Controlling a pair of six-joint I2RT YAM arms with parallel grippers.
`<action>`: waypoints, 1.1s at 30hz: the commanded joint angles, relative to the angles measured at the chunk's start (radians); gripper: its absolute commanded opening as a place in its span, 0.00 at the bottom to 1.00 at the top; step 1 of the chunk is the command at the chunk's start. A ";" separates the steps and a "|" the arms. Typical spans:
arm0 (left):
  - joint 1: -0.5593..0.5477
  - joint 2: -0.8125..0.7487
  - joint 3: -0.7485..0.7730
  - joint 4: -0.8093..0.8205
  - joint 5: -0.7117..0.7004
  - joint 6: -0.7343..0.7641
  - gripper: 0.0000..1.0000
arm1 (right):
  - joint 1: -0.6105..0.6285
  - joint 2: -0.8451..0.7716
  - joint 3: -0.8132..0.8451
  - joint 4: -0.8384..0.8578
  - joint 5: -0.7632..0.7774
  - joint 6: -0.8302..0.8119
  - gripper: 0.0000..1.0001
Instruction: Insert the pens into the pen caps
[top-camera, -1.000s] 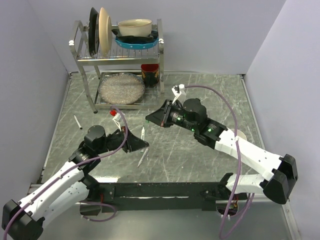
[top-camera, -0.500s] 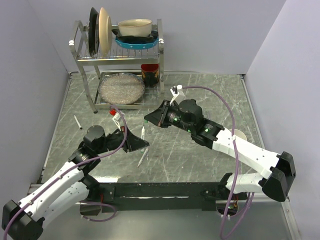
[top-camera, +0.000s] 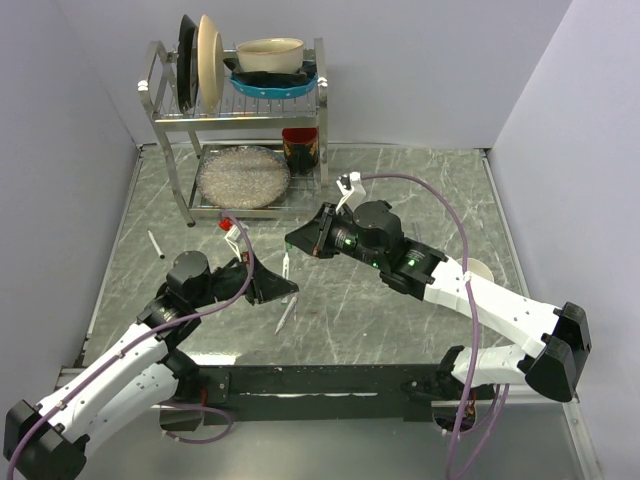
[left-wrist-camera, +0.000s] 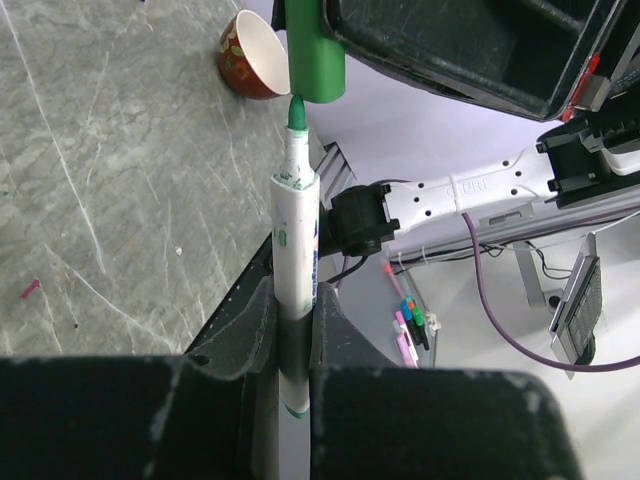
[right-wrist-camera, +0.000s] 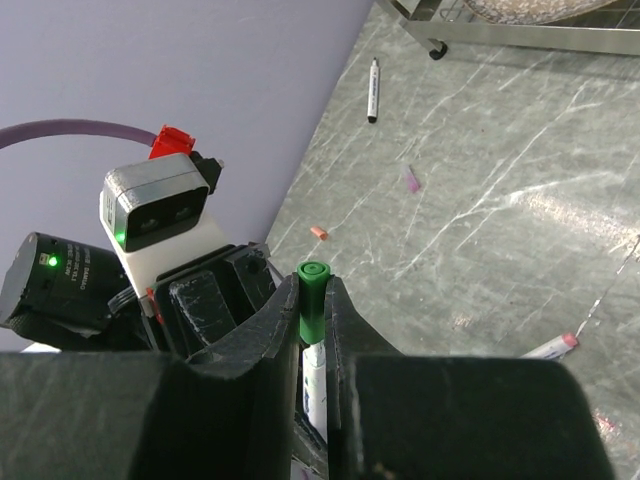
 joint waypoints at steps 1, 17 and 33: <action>0.002 -0.008 0.014 0.050 0.010 -0.001 0.01 | 0.019 -0.004 0.050 0.000 0.035 -0.010 0.00; 0.002 -0.023 -0.001 0.056 0.010 -0.009 0.01 | 0.033 0.002 0.093 -0.036 0.064 -0.022 0.00; 0.002 -0.029 -0.003 0.056 0.008 -0.009 0.01 | 0.033 0.012 0.067 -0.024 0.075 -0.019 0.00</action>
